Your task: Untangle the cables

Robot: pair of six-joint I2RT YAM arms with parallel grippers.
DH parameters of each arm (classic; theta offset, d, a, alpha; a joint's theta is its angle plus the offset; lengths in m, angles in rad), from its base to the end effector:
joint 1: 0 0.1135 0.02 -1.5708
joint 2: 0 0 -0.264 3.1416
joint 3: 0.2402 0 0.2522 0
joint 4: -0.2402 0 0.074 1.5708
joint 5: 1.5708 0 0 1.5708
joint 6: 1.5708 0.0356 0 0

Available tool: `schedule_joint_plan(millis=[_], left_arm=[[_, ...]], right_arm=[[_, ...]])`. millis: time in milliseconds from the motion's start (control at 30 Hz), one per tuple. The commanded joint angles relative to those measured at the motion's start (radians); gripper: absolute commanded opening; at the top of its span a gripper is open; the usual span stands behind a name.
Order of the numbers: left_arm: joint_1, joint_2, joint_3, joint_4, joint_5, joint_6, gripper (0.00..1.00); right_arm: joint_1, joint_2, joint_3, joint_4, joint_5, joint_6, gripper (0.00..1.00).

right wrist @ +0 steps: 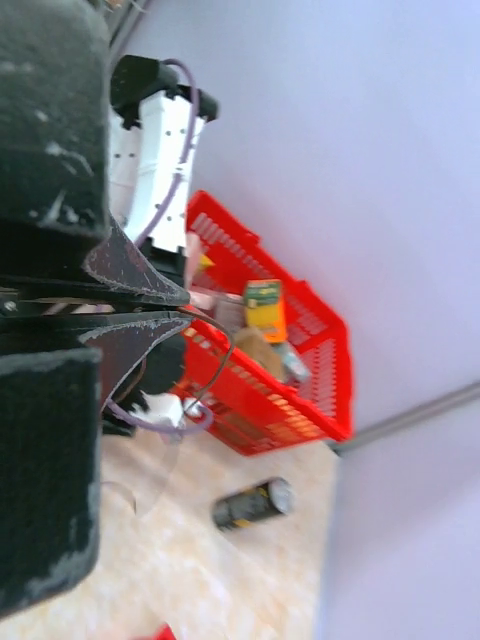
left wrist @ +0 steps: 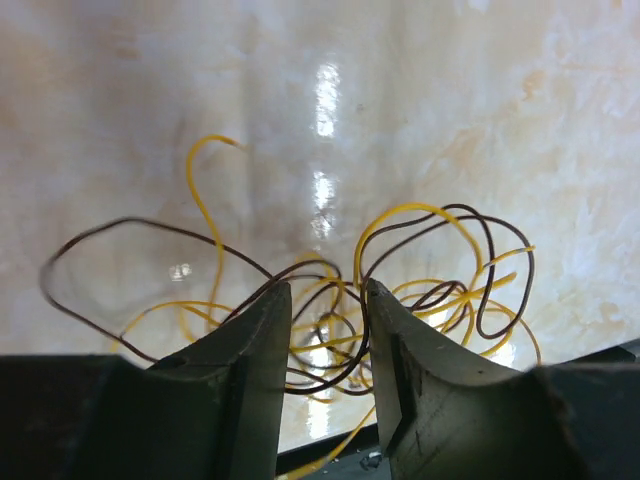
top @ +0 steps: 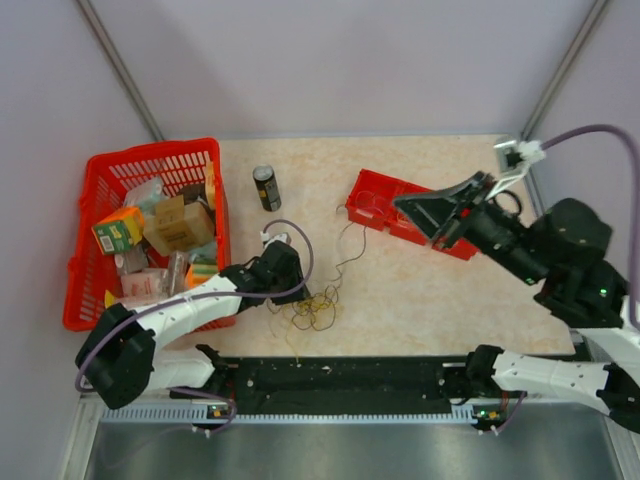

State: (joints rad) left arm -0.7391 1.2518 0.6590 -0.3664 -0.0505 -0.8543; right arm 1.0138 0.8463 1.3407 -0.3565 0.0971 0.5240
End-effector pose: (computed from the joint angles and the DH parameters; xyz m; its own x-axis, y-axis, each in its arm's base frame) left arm 0.1762 -0.1582 0.1874 -0.8886 -0.2091 -0.4083 -0.0285 0.9135 -0.4059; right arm 0.0772 0.1175 0.4953 -0.3344 0.4051 -0.8509 -0.7239 0.4677 0.5071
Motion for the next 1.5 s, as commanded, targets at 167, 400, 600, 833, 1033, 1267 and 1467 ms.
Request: schedule_joint_plan(millis=[167, 400, 600, 833, 1033, 1267, 1467], left_arm=[[0.047, -0.169, -0.073, 0.024, -0.065, 0.030, 0.45], [0.047, -0.236, -0.044, -0.003, -0.092, 0.086, 0.48], [0.047, -0.313, -0.007, -0.002, -0.020, 0.152, 0.59], [0.046, -0.336, 0.014, 0.066, 0.175, 0.176, 0.72], [0.041, -0.305, 0.013, 0.144, 0.305, 0.193, 0.78], [0.043, -0.322, 0.042, 0.188, 0.394, 0.213, 0.89], [0.043, -0.359, 0.059, 0.193, 0.422, 0.221, 0.89]], right_arm=[[0.003, 0.016, 0.397, -0.208, 0.271, -0.332, 0.00], [0.003, 0.080, 0.434, -0.228, 0.453, -0.456, 0.00], [-0.093, 0.155, 0.407, -0.236, 0.610, -0.578, 0.00], [-0.558, 0.220, 0.380, -0.240, 0.274, -0.427, 0.00], [-0.808, 0.290, 0.373, -0.217, 0.029, -0.322, 0.00], [-0.894, 0.320, 0.247, -0.136, -0.059, -0.285, 0.00], [-0.908, 0.304, 0.120, -0.068, -0.062, -0.279, 0.00]])
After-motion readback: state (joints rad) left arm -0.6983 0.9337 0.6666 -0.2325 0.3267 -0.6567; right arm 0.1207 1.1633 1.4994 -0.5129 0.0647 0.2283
